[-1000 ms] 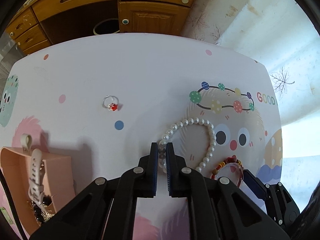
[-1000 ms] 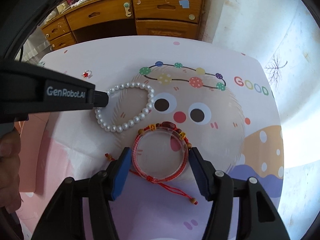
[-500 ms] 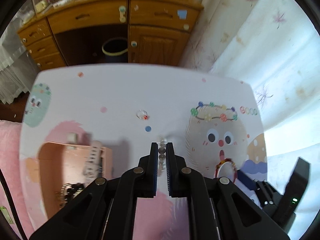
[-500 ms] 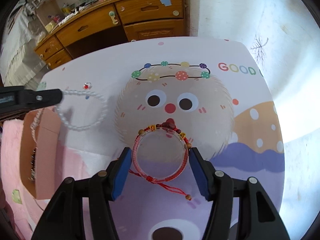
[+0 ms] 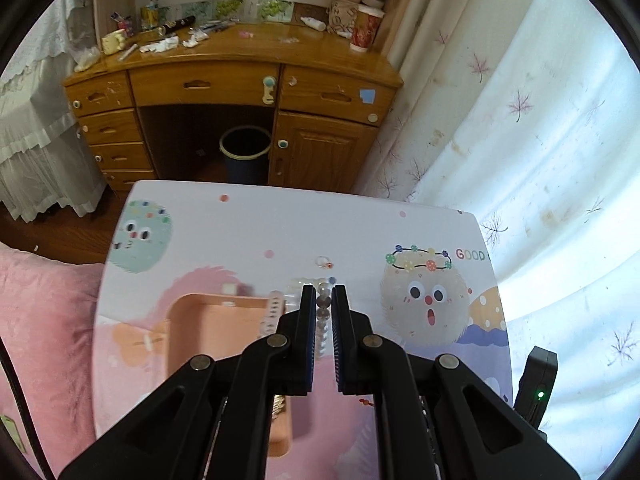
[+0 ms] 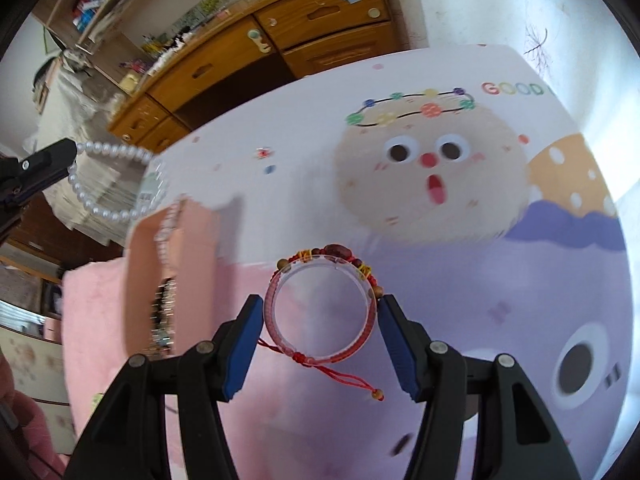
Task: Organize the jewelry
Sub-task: 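Carry the pearl bracelet into the tray with the left tool while the right tool carries the red bracelet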
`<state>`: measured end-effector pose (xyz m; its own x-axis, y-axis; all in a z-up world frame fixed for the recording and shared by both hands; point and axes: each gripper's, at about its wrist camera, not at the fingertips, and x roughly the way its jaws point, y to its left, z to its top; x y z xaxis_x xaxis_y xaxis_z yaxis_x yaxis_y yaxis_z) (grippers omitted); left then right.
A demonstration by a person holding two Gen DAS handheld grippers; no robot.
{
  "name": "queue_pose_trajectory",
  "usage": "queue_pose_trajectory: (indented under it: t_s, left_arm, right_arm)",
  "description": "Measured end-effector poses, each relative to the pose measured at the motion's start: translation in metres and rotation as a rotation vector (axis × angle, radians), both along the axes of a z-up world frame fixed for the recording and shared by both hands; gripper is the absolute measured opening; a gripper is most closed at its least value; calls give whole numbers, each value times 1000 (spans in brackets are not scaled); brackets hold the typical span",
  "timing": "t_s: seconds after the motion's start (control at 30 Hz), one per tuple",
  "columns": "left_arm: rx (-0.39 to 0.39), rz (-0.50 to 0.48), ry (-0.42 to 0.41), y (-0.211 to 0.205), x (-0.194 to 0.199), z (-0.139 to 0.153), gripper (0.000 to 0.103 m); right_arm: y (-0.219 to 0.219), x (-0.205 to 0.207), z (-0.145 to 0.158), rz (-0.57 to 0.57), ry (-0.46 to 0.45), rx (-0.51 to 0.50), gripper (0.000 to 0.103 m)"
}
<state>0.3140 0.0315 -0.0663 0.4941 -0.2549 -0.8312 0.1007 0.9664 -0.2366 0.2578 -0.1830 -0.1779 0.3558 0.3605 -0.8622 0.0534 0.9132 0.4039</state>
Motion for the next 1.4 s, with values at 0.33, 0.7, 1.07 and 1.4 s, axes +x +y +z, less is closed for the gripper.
queue_pose_trajectory:
  t_s: [0.33, 0.7, 1.07, 1.4]
  left_arm:
    - [-27, 50, 20, 59, -22, 0, 5]
    - [-78, 86, 127, 94, -29, -38, 6]
    - [19, 180, 128, 120, -26, -63, 69]
    - [109, 257, 17, 144, -38, -91, 82]
  right_arm:
    - [42, -11, 24, 37, -47, 136, 59]
    - [112, -9, 36, 207, -88, 136, 59]
    - [122, 8, 23, 227, -70, 49, 67]
    - [91, 62, 19, 174, -210, -188, 67]
